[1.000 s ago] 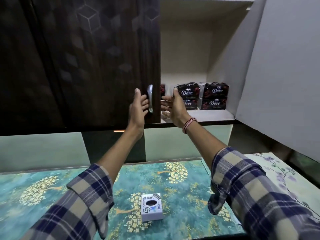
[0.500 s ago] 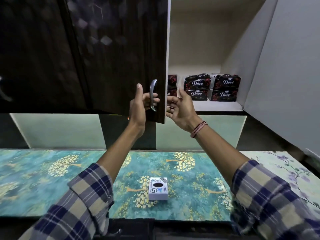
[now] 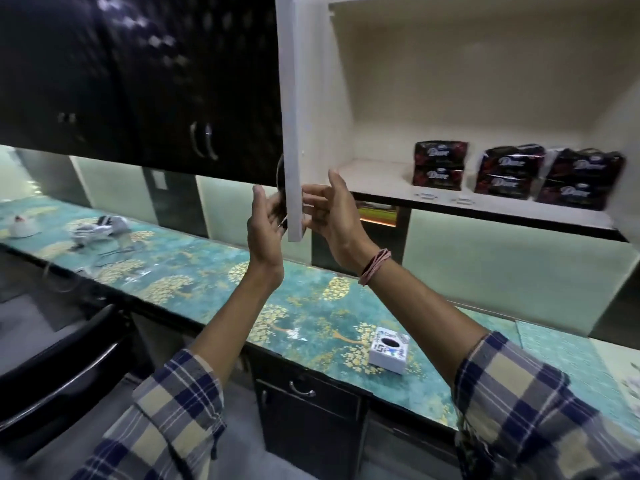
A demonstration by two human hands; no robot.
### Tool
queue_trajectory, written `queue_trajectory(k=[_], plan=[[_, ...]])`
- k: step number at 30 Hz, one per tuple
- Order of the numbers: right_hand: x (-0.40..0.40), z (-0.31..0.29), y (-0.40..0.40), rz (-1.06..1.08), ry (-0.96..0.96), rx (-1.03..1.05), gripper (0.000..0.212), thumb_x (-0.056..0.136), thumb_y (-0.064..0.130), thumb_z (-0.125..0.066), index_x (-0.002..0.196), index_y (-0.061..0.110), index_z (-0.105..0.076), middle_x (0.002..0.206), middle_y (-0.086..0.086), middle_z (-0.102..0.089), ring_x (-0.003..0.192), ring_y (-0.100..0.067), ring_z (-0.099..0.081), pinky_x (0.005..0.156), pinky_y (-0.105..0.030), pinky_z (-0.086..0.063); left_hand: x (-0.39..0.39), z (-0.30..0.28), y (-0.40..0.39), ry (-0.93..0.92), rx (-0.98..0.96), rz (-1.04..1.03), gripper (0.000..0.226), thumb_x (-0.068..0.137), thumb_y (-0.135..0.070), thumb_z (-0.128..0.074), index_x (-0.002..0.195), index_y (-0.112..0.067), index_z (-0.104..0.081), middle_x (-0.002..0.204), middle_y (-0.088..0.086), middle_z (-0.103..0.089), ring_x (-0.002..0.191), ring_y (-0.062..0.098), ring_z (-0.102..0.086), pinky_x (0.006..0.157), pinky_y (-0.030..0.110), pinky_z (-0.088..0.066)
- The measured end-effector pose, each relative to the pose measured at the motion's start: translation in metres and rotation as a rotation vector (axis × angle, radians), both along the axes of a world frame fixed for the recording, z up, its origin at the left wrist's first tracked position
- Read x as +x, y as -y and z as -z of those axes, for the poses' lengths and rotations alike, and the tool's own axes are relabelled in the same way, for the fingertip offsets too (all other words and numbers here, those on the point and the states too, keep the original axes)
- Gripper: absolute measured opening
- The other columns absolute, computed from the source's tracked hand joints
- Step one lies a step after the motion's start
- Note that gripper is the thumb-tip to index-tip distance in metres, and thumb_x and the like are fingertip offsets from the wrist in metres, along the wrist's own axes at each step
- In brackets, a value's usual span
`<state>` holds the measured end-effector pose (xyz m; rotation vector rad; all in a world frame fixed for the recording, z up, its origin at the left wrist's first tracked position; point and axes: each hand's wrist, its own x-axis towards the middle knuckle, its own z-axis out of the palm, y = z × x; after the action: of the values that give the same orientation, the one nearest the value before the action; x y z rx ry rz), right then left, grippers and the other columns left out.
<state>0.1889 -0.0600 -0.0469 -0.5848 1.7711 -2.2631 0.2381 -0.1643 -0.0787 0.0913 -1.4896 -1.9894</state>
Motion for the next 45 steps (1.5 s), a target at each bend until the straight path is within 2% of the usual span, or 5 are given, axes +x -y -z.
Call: queue_trajectory(k=[4,15,20,27,45], plan=[[0.018,-0.005,0.047,-0.106,-0.009,0.024,0.07,0.106,0.059,-0.024,0.128,0.006,-0.062,0.114,-0.008,-0.066,0.105,-0.023,-0.063,0.092,-0.041,-0.052,0.026,-0.002,0.034,0.04,-0.076,-0.095,0.05,0.106,-0.057,-0.024,0.112,-0.034,-0.069,0.103,-0.02,-0.076,0.104,-0.001,-0.069,0.094,0.023,-0.049],[0.015,-0.003,0.082,-0.187,0.014,0.023,0.072,0.104,0.063,-0.025,0.138,0.009,-0.058,0.138,-0.011,-0.056,0.124,-0.027,-0.055,0.104,-0.048,-0.049,0.043,-0.02,0.06,0.068,-0.07,-0.2,0.06,0.105,-0.058,-0.026,0.135,-0.018,-0.058,0.127,-0.008,-0.062,0.106,-0.004,-0.056,0.086,0.018,-0.04],[-0.017,-0.009,0.018,-0.066,0.012,0.024,0.073,0.103,0.066,-0.027,0.131,0.009,-0.062,0.131,-0.015,-0.063,0.118,-0.03,-0.061,0.097,-0.049,-0.056,0.023,-0.027,0.018,-0.137,-0.163,-0.471,0.028,0.101,-0.053,-0.042,0.104,-0.04,-0.067,0.11,-0.013,-0.068,0.105,0.003,-0.063,0.084,0.019,-0.051],[-0.067,-0.025,-0.109,0.198,0.037,0.003,0.072,0.104,0.062,-0.027,0.128,0.004,-0.062,0.13,-0.02,-0.063,0.121,-0.036,-0.061,0.098,-0.051,-0.055,-0.049,-0.027,-0.061,-0.114,-0.204,-0.143,0.056,0.101,-0.051,-0.04,0.121,-0.008,-0.071,0.121,0.007,-0.073,0.118,0.017,-0.066,0.108,0.045,-0.05],[-0.262,-0.08,-0.211,0.753,-0.054,0.232,0.037,0.1,0.048,-0.044,0.1,0.012,-0.051,0.081,-0.005,-0.044,0.067,-0.021,-0.047,0.065,-0.034,-0.047,-0.293,-0.075,-0.096,0.059,-0.109,0.407,0.044,0.101,-0.057,-0.041,0.101,-0.016,-0.056,0.098,0.009,-0.055,0.091,0.022,-0.051,0.075,0.033,-0.044]])
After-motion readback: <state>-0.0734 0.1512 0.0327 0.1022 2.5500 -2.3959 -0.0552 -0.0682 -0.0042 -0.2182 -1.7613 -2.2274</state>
